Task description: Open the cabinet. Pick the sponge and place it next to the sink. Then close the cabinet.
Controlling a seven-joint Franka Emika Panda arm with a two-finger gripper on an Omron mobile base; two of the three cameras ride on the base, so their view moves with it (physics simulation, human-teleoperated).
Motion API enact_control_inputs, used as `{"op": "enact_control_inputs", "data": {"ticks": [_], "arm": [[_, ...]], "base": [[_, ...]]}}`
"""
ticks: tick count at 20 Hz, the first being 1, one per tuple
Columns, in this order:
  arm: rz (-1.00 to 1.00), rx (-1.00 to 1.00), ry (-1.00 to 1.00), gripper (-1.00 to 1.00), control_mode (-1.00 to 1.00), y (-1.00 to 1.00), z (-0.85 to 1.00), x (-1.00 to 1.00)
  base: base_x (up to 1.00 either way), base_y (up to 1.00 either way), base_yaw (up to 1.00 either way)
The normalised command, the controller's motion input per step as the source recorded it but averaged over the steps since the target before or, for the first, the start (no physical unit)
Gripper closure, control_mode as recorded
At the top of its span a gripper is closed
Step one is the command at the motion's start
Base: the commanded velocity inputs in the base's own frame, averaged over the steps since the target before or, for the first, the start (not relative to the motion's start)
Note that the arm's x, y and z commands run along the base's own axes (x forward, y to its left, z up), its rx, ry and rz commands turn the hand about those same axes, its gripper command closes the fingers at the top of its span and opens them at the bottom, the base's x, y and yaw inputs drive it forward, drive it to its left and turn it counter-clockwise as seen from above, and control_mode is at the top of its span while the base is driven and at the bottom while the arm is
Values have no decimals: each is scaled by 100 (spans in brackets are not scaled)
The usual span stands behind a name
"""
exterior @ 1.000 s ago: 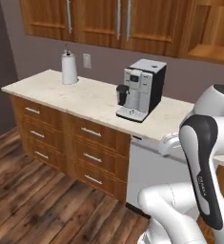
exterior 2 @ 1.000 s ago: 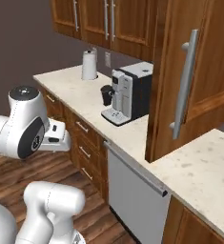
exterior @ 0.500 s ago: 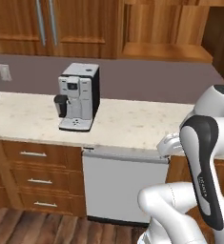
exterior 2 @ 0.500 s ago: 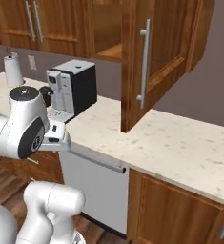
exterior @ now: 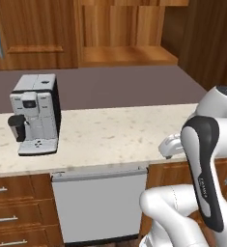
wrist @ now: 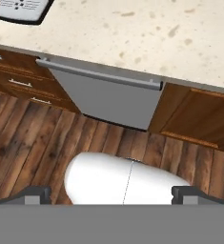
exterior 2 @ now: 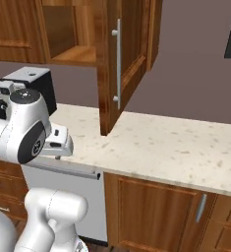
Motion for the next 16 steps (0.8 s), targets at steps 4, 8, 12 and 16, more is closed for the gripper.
{"op": "enact_control_inputs", "data": {"ticks": [4, 8, 12, 16], "arm": [[0, 0, 0, -100, 100, 0, 0, 0], [0, 0, 0, -100, 100, 0, 0, 0], [0, 0, 0, -100, 100, 0, 0, 0], [0, 0, 0, -100, 100, 0, 0, 0]], "base": [[0, 4, 0], [29, 27, -11], [46, 18, -33], [3, 19, -28]]}}
